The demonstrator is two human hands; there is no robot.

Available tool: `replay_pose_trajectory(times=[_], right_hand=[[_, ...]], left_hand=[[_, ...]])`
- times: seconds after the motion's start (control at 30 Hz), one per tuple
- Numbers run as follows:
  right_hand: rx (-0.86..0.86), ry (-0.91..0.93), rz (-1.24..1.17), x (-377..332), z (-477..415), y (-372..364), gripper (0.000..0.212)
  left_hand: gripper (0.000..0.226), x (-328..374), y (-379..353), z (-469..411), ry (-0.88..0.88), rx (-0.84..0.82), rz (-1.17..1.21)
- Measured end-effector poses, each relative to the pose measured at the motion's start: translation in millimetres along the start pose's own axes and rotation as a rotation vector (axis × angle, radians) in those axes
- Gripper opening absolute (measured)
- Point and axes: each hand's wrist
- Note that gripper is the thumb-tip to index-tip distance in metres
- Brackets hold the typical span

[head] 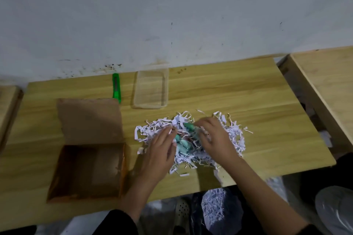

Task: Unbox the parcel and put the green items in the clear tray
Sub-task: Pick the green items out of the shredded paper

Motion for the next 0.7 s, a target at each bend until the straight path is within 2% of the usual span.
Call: replay_pose_trajectory(times=[0.03,0.1,0.2,0.33,0.4,0.47,0.57,0.63,0.7], right_hand=[[-0.067,0.081,0.06,-4.9,-1.0,-9.9,0.025],[-0.132,0.152,0.175,-1.4,-3.3,-22.7,0.031],[-0.081,0.037,0.09,15.6,-7.2,-16.1,0.035],[0.082,-0.043,0.067,20.1,-1.1,-5.0,0.025],[0.076,-0.019,0.016,5.5,1.3,-6.4,0.019],[-0.028,0.028,0.019,-14.6,5.0,-15.4,0.013],[-0.136,0.01,0.159,-27.4,10.5,-35.7,0.035],[-0.174,-0.133,0.176,-26.0,10.0,-39.9,0.054],[-0.246,-0.222,0.177,-23.1,7.7,-40.2,0.063]], left_hand=[[0.054,-5.2,-5.3,0.2,0.012,-0.069,-0.041],[0.056,-20.0,-8.8,1.8,0.12,-0.098,-0.063],[0.048,-38.3,-3.8,5.9,0.234,-0.093,-0.08],[0.046,-37.4,0.1,9.8,0.278,-0.055,-0.058],[0.047,-32.7,-1.0,12.5,0.285,-0.055,-0.033],[0.046,-27.7,-0.7,15.3,0.288,-0.05,-0.026],[0.044,-25.9,3.4,14.6,0.3,-0.001,-0.03],[0.044,-26.0,5.9,12.5,0.314,0.014,-0.016],[0.045,-24.7,6.5,11.7,0.305,0.006,-0.028]])
Point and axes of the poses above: each hand's wrist, its own z-axis away from the middle knuckle, its own y-axis out of the back of the hand, x = y × z, and after that the axes turned 11 degrees about -y, right-handed
